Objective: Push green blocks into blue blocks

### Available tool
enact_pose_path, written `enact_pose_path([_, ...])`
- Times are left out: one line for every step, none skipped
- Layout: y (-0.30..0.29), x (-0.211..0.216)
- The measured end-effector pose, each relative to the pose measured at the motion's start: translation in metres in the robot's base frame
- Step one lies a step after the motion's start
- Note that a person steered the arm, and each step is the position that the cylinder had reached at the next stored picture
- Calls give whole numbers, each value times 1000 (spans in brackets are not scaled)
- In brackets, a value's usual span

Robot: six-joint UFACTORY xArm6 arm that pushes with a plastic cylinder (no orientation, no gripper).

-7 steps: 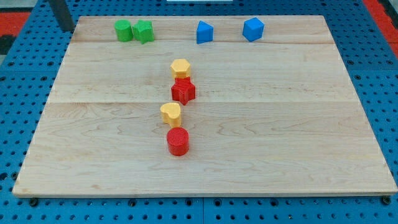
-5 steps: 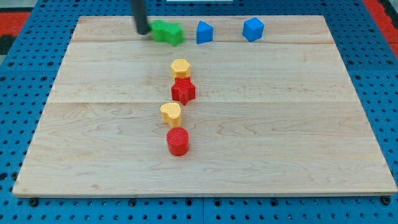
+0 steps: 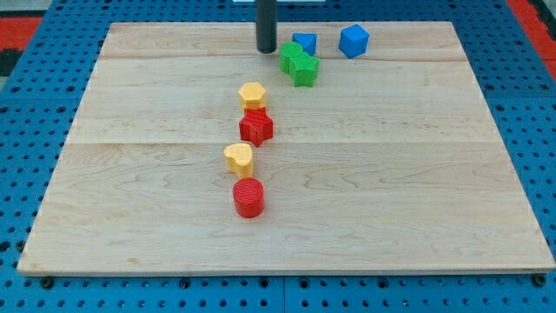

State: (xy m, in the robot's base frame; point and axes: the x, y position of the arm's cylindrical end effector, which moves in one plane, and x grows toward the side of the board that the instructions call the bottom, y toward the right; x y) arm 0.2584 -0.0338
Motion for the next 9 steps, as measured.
enact_pose_path([18, 35])
enact_pose_path([47, 38])
enact_pose_path([82, 38])
enact_pose_path([57, 37])
enact_pose_path([68, 67])
enact_pose_path([118, 71])
enact_pose_path([145, 69])
enact_pose_path([148, 63])
enact_pose_path([122, 89])
